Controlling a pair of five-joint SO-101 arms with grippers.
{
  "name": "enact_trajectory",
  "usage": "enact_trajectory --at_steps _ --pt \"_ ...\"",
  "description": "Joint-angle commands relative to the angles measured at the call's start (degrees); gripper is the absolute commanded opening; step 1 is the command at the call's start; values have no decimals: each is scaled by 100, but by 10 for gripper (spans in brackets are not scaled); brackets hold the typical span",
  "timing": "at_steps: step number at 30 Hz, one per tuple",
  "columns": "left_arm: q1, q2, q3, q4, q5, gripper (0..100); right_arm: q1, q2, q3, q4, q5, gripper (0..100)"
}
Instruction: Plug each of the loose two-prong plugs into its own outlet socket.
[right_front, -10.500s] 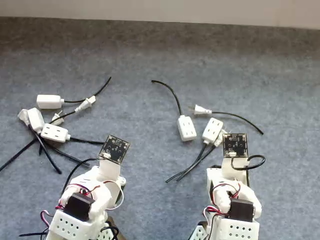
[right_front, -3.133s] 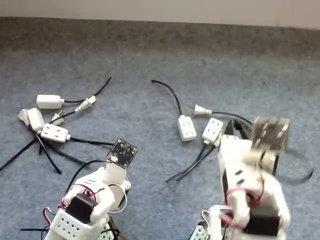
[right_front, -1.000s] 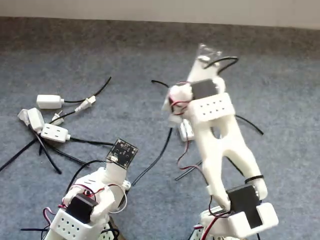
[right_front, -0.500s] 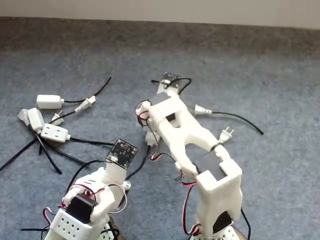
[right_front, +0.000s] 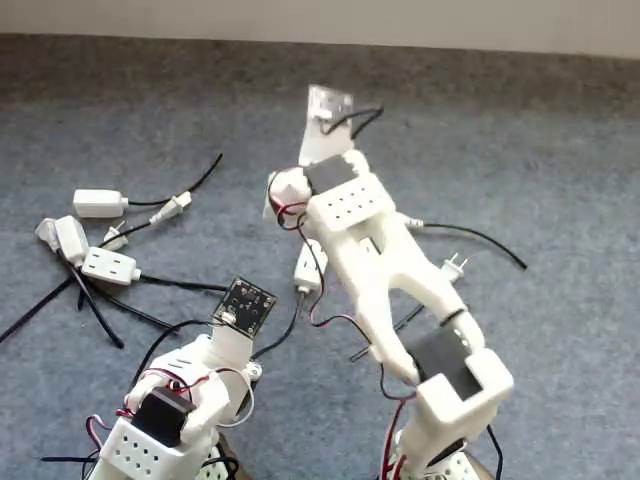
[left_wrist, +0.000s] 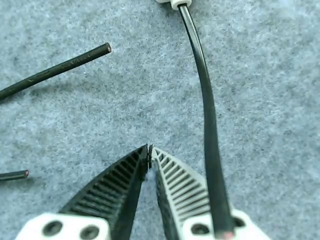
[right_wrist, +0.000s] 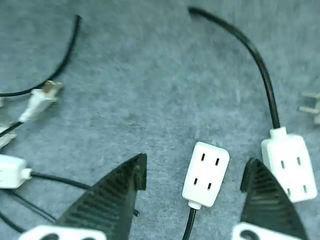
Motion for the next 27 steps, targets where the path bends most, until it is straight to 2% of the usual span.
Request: enact_trajectory --at_steps 1,6,10,13,19,22,27 --pt "84 4 101 -79 0 29 -31 -1103 -637 488 1046 289" --pt "101 4 101 -79 0 29 -31 -2237 -840 1314 2286 289" --pt "101 4 101 -79 0 29 22 -3152 -840 2044 2734 289" --pt "127 4 101 -79 9 30 681 -3732 -822 2431 2778 289" --pt "66 -4 22 -316 -26 31 2703 -3969 31 2668 2796 289" --pt "-382 -4 -84 -879 -167 31 3275 -3811 1182 2334 2796 289" --pt "-1842 -4 -558 -1705 -1846 32 3547 -3574 3363 1341 2760 289"
